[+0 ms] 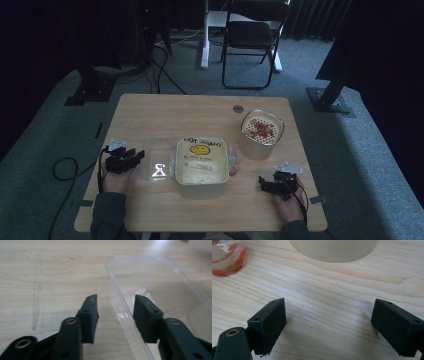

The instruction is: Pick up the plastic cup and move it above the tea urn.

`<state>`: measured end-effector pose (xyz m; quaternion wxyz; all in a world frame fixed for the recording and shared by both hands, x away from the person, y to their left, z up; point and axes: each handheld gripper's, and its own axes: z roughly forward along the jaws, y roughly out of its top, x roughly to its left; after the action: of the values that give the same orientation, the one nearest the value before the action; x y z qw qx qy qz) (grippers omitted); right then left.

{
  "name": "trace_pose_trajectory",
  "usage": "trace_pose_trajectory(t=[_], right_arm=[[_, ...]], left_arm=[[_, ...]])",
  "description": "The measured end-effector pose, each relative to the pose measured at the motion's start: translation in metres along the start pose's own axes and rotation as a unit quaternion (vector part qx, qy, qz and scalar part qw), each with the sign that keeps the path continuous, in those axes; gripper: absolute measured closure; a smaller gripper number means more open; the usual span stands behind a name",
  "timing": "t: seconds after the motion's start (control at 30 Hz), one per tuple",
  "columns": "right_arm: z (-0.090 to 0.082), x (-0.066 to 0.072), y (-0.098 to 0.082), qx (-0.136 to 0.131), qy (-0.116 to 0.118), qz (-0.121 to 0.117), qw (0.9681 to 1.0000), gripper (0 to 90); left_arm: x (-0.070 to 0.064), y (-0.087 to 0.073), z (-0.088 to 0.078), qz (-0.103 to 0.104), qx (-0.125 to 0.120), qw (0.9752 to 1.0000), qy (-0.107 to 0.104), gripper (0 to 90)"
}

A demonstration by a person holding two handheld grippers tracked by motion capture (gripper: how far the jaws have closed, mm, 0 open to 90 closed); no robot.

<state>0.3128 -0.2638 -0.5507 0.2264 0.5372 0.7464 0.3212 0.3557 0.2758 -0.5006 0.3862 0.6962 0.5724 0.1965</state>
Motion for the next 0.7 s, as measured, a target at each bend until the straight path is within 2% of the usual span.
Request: trace_pose_trajectory(t=[0.13, 0.23, 0.37, 0.47, 0.63, 0.7], right_arm=[[0.0, 0.0, 0.0, 0.0, 0.0, 0.0, 1.0, 12.2], [0.0, 0.0, 0.0, 0.0, 0.0, 0.0, 1.0, 12.2], [0.0, 0.0, 0.0, 0.0, 0.0, 0.0, 1.0, 12.2], [0.0, 0.0, 0.0, 0.0, 0.0, 0.001, 1.0, 12.2], [0.0, 0.0, 0.0, 0.0, 0.0, 0.0, 1.0, 12.2], [0.0, 0.0, 0.0, 0.0, 0.0, 0.0, 1.0, 12.2]], left_arm=[[0.0, 0.004, 0.007, 0.007, 0.021, 0.9997, 0.009, 69.4], [-0.001, 0.005, 0.013, 0.013, 0.032, 0.9994, 0.006, 73.3], [-0.002, 0.008, 0.016, 0.022, 0.035, 0.9991, 0.005, 80.7], [-0.003, 0.012, 0.017, 0.033, 0.036, 0.9988, 0.006, 82.9], [0.0, 0.016, 0.017, 0.023, 0.026, 0.9993, -0.012, 84.3], [0.0, 0.019, 0.014, 0.022, 0.02, 0.9995, -0.013, 84.6]])
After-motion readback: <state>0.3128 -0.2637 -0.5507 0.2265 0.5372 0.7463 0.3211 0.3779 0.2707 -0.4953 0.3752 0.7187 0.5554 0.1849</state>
